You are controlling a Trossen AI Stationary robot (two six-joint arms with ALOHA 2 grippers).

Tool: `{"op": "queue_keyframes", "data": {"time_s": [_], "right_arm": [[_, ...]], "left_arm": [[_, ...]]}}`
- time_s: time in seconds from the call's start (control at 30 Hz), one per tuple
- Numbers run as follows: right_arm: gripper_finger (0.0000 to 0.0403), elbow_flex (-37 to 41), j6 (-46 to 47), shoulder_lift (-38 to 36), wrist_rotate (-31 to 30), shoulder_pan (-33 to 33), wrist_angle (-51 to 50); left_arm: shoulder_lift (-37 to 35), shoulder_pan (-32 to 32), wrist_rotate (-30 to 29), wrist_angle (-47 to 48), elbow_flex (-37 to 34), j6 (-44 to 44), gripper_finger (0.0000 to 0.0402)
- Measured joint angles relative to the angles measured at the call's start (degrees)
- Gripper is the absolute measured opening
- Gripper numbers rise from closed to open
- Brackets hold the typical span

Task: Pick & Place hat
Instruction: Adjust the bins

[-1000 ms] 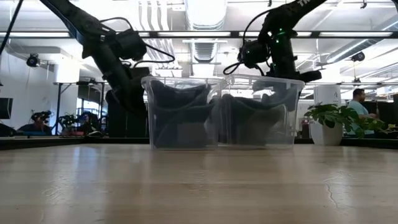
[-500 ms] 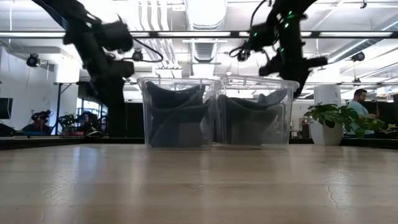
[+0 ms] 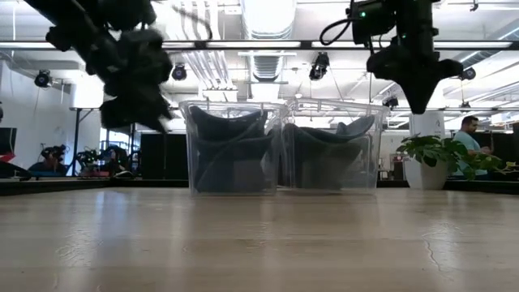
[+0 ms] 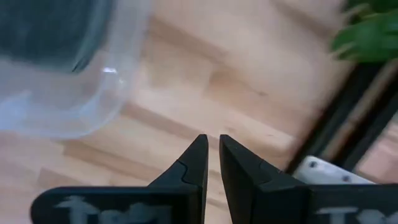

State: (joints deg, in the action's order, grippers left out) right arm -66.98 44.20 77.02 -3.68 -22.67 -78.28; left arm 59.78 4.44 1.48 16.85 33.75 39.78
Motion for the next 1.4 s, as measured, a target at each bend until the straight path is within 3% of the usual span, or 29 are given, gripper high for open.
{"op": "queue_keyframes", "data": {"time_s": [0.17,0.3,0.8,1.0,1.2,1.4], "right_arm": [[0.0038,4.1,2.8,0.9,2.7,6.4,8.7],[0.0038,5.1,3.7,2.9,2.6,9.7,15.4],[0.0038,-5.6,-3.2,13.4,2.2,10.2,16.9],[0.0038,-7.7,-3.7,13.5,2.2,11.1,15.5],[0.0038,-8.8,-2.3,13.2,2.2,12.6,15.3],[0.0038,-8.7,0.3,13.1,1.4,13.8,14.0]], "left_arm": [[4.3,-6.4,-12.5,-11.6,-0.6,1.1,0.0153],[7.9,-6.4,-15.1,-11.9,0.9,1.2,0.0153],[9.1,-6.0,-18.4,-9.3,1.7,1.3,0.0153],[7.7,-4.2,-22.2,-3.7,1.7,-4.1,0.0153],[7.4,1.2,-22.0,-3.3,1.7,-9.9,0.0153],[5.8,3.3,-15.9,-3.2,1.7,-9.5,0.0153]]}}
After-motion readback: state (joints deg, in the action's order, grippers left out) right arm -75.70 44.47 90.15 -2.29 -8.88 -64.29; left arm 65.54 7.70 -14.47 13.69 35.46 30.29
